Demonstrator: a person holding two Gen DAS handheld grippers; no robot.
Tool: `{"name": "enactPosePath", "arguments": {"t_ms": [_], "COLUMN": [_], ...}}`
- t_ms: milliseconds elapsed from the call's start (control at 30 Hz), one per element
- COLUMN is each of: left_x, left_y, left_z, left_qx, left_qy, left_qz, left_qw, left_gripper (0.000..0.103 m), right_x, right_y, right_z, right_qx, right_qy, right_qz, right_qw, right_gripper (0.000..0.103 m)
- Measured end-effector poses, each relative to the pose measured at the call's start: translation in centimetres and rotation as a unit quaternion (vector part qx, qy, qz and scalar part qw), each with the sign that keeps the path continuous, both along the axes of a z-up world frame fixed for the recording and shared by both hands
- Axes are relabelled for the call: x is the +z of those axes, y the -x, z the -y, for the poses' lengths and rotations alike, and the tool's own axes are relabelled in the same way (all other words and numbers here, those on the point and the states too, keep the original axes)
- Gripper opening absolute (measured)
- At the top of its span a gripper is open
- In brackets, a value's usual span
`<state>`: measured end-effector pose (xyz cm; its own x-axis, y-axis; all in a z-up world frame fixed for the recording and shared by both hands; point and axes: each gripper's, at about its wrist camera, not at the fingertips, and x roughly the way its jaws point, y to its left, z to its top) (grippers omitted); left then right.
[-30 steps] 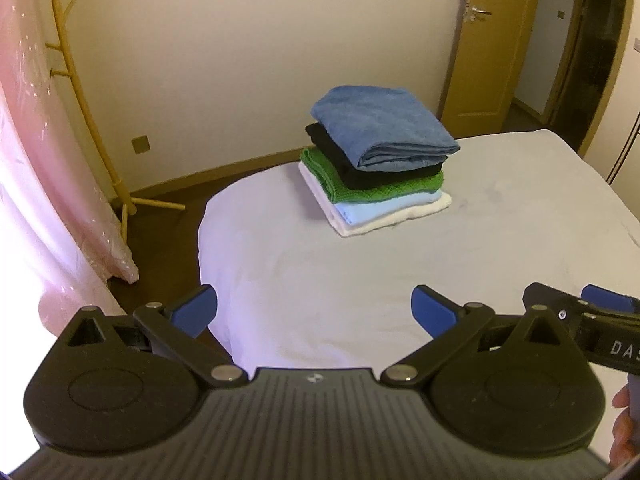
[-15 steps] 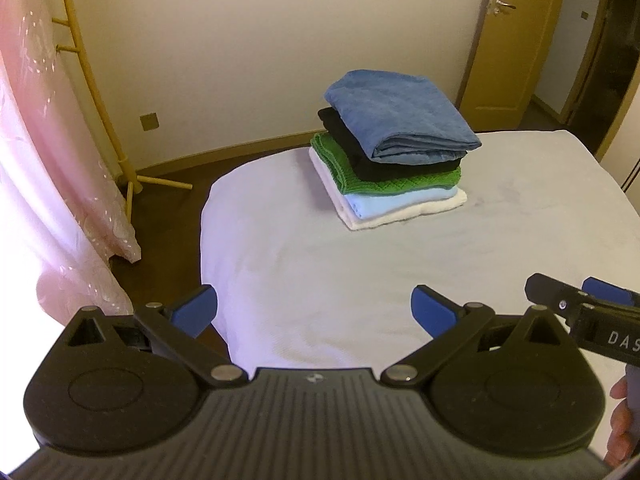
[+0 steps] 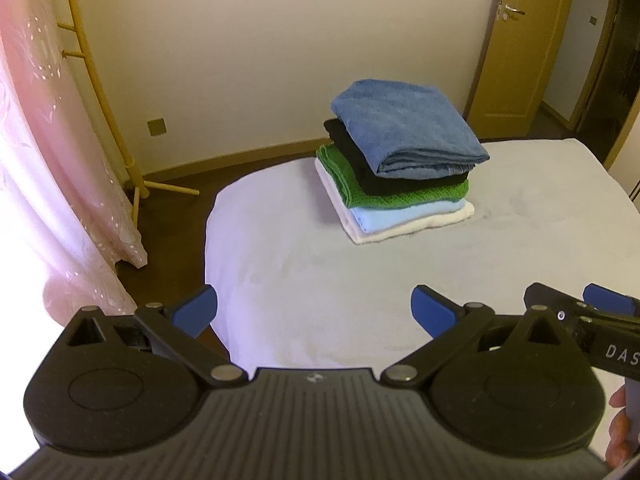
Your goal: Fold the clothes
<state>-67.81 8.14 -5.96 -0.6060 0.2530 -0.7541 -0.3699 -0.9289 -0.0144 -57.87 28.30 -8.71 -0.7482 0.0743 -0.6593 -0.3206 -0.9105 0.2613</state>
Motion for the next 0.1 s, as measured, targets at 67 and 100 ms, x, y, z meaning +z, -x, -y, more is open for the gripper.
{"name": "enactPosePath", "arguments": {"t_ms": [67, 100], "left_x": [0.39, 0.61], "left_y": [-0.28, -0.48], "left_z": [0.2, 0.35], "left_qx": [-0.002, -0.005], "left_qy": [-0.003, -0.004], "left_qz": [-0.009, -0.015], "left_qw": [1.0, 0.9999], "left_gripper": [0.102, 0.102], "right_x": [0.25, 0.37], "right_y": [-0.28, -0.45], "right_z": [0.16, 0.26], "right_qx": [-0.001, -0.001], "right_qy": [0.0, 0.0], "right_qz": [-0.004, -0.006], "right_qw": [1.0, 1.0], "right_gripper": [0.101, 0.101]}}
